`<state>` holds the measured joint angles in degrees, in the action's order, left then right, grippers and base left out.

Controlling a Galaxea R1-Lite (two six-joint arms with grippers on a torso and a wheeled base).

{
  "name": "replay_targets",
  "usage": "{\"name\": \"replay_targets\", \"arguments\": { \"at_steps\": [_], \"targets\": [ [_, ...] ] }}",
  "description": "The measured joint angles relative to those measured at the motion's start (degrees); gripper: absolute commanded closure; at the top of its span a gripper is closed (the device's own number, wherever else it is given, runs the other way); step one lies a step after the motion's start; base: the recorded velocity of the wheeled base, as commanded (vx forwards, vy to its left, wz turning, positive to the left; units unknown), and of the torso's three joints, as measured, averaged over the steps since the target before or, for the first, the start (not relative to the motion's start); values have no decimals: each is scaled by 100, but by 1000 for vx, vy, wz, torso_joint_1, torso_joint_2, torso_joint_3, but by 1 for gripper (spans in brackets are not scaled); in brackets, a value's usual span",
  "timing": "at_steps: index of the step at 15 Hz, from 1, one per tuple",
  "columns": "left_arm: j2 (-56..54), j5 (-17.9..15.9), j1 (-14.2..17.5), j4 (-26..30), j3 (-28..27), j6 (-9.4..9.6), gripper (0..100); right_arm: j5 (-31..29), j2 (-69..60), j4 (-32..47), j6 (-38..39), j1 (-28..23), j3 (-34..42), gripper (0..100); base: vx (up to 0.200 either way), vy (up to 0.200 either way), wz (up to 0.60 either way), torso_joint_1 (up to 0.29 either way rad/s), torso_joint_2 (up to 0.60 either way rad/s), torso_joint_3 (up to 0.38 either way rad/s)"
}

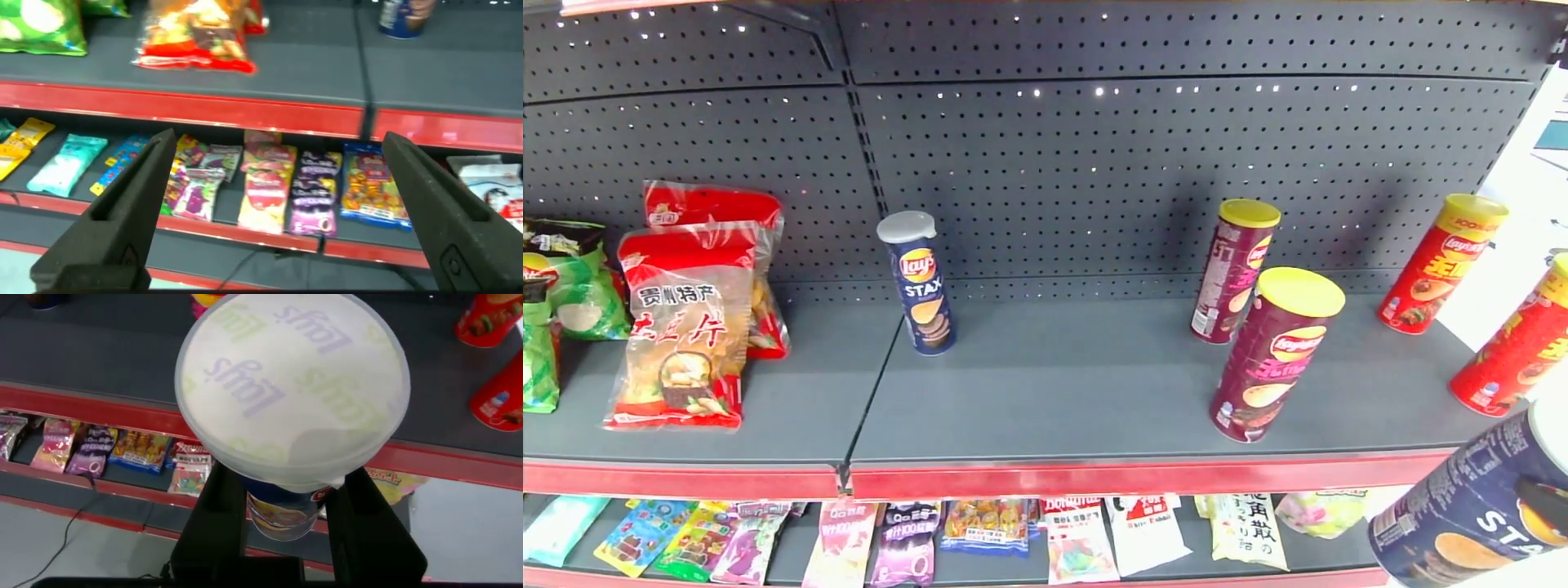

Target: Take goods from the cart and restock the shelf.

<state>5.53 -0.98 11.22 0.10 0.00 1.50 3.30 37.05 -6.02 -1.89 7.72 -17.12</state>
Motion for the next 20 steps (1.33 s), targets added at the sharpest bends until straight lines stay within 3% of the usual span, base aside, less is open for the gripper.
{"name": "replay_targets", "arguments": {
  "at_steps": [4,10,12,14,18,20],
  "targets": [
    [0,0,0,0,0,0,0,2,-6,1,-2,0,0,100,0,200,0,0,1,1],
    [0,-2,2,0,0,-2,0,-33,-338,56,-84,-17,135,100,0,0,0,0,0,0],
    [59,-17,-28,-5,0,49,0,-355,-621,63,-201,-55,279,100,0,0,0,0,0,0],
    [113,-85,-196,-2,0,123,0,-809,-907,59,-265,-83,417,100,0,0,0,0,0,0],
    [116,-132,-1317,-7,0,310,0,-970,-1754,77,-528,-190,739,100,0,0,0,0,0,0],
    [122,-228,-1474,0,-236,323,0,-968,-2080,90,-583,-306,905,100,0,0,0,0,0,0]
  ]
}}
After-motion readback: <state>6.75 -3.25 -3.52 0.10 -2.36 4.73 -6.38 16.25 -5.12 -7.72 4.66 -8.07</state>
